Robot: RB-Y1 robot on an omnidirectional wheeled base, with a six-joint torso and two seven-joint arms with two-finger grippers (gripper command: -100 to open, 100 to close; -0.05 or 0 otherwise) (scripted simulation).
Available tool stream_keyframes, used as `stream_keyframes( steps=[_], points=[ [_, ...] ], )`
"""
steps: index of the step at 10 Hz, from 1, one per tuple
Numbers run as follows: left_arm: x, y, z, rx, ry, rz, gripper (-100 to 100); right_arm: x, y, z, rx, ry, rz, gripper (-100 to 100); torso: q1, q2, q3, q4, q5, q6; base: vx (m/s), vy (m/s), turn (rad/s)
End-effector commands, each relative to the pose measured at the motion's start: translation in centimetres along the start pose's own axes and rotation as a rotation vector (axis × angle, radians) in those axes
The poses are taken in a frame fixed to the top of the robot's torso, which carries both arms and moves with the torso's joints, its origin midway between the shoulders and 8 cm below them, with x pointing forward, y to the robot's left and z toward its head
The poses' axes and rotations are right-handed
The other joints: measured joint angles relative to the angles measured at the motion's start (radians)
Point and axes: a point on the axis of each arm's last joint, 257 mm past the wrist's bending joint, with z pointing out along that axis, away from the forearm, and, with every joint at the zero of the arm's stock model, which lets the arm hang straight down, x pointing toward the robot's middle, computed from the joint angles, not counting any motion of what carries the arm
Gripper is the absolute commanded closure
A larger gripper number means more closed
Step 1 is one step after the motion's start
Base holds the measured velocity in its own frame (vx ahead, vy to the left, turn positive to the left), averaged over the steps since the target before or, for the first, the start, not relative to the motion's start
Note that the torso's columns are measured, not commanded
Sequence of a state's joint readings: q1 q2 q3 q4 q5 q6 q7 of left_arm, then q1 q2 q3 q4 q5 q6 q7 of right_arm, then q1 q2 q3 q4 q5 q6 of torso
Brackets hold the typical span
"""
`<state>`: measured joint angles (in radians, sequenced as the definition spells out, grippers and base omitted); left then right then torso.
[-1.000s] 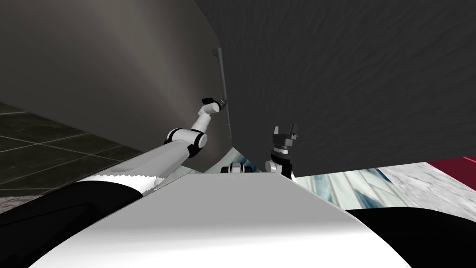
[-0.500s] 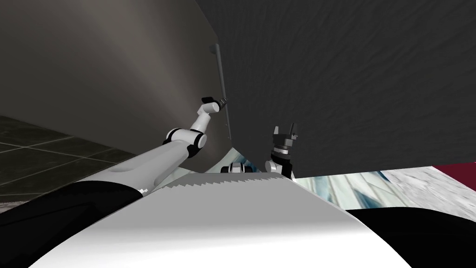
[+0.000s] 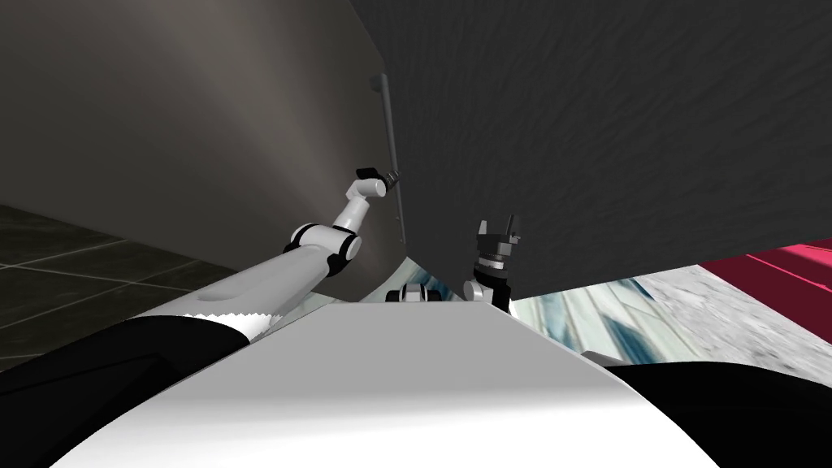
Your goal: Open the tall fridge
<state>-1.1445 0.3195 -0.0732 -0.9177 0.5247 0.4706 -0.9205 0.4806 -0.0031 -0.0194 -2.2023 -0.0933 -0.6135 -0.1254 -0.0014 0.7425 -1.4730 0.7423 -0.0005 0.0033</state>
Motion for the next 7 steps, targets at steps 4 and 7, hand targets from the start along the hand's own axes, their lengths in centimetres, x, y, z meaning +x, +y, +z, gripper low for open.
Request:
stream_keyframes(
  steps=[4, 7],
  points=[
    [0.7, -2.2, -0.4, 0.02, 0.005, -0.031, 100, 0.0, 0.0, 0.0, 0.0, 0.0, 0.0, 0, -0.001, 0.002, 0.001, 0.001, 0.0, 0.001, -0.044, 0.045, -0.068],
    [1.5, -3.5, -0.7, 0.027, 0.012, 0.008, 100, 0.0, 0.0, 0.0, 0.0, 0.0, 0.0, 0, 0.001, 0.001, 0.0, 0.001, 0.001, 0.003, -0.05, 0.05, -0.09]
  ],
)
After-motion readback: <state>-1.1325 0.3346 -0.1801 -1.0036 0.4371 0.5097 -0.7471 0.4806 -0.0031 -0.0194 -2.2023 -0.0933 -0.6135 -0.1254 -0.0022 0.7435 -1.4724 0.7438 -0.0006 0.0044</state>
